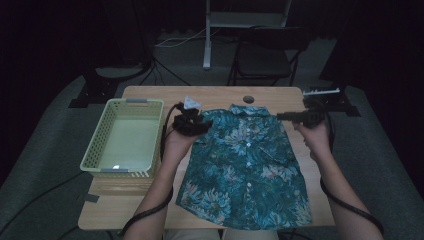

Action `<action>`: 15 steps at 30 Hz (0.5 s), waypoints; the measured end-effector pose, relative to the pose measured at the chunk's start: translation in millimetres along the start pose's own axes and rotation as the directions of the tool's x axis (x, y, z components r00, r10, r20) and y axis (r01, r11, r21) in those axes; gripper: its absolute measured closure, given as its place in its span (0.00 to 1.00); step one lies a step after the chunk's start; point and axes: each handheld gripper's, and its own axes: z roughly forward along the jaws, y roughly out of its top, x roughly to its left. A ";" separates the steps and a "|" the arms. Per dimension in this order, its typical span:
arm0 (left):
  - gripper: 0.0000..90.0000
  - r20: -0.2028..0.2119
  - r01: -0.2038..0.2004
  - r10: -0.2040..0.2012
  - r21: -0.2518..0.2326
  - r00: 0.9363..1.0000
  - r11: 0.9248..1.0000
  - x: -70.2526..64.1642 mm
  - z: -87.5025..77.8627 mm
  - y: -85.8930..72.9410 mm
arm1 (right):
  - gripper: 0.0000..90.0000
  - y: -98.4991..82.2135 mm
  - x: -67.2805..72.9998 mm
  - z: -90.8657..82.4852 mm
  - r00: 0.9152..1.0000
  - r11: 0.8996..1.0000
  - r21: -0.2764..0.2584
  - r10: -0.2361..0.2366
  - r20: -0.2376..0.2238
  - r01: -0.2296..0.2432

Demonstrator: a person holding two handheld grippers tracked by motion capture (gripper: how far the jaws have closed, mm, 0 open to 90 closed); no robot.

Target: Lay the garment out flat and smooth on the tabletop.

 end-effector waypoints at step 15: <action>0.63 0.021 -0.067 0.065 0.169 0.998 0.983 -19.6 21.2 -94.4 | 0.50 -104.4 -0.5 27.5 0.972 0.980 0.135 -0.168 0.167 0.146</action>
